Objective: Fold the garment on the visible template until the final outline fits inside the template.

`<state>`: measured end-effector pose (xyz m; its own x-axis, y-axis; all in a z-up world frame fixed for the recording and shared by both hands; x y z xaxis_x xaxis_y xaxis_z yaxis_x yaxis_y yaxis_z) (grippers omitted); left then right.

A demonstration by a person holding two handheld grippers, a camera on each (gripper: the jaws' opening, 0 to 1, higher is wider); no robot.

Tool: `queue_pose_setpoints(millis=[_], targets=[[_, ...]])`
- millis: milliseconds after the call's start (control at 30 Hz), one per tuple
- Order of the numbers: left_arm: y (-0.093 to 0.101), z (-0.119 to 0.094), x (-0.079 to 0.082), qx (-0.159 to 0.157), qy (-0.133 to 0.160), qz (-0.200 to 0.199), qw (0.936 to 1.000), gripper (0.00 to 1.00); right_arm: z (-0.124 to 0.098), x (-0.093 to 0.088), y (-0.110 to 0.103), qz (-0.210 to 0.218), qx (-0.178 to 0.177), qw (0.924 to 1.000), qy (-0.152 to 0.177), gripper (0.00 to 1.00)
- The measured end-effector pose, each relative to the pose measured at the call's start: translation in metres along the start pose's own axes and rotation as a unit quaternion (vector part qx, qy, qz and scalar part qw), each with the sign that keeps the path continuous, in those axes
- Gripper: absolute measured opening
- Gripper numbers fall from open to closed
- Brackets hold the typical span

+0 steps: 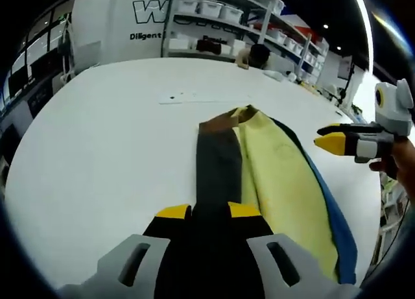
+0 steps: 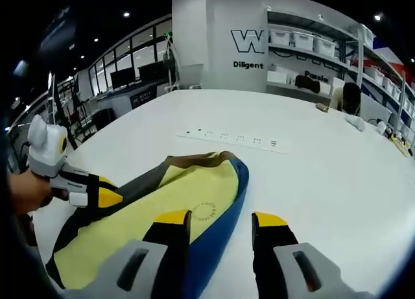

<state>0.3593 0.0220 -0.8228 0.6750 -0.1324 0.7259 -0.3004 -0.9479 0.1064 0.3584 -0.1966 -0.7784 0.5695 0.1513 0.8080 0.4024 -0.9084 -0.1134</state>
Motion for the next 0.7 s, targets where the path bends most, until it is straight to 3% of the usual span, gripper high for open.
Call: queue_pose_setpoints(millis=[267,367,433,600,700], targets=[[0.001,-0.001,0.002,0.001,0.002,0.005,1.0000,0.04,0.002,-0.002,0.000,0.002,0.000,1.0000,-0.004,0.35],[0.002,-0.001,0.004,-0.001,0.007,0.007,0.9999,0.06,0.002,-0.002,-0.001,0.001,0.001,1.0000,-0.004,0.35],[0.004,-0.005,0.011,-0.001,0.025,0.021,0.9995,0.09,0.003,-0.002,-0.001,0.002,0.001,1.0000,-0.004,0.35],[0.004,-0.002,0.008,-0.004,0.012,0.020,0.9997,0.07,0.003,-0.003,-0.002,0.005,0.002,1.0000,-0.006,0.34],[0.005,-0.005,0.010,-0.004,0.021,0.020,0.9996,0.07,0.003,-0.003,-0.003,0.004,0.002,1.0000,-0.006,0.34]])
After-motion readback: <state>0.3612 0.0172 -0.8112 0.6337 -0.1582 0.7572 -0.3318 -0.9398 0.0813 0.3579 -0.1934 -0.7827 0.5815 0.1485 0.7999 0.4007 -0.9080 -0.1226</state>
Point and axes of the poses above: the point that each gripper's makers call its tool centre point, and the gripper's own axes: z roughly forward along the fingers, y roughly to its right, x roughly out of its top, the point moved 5 cm from there along -z, roughly backward along the fingers, and after that the axes turned 7 degrees about x, right-handed, at the moved point
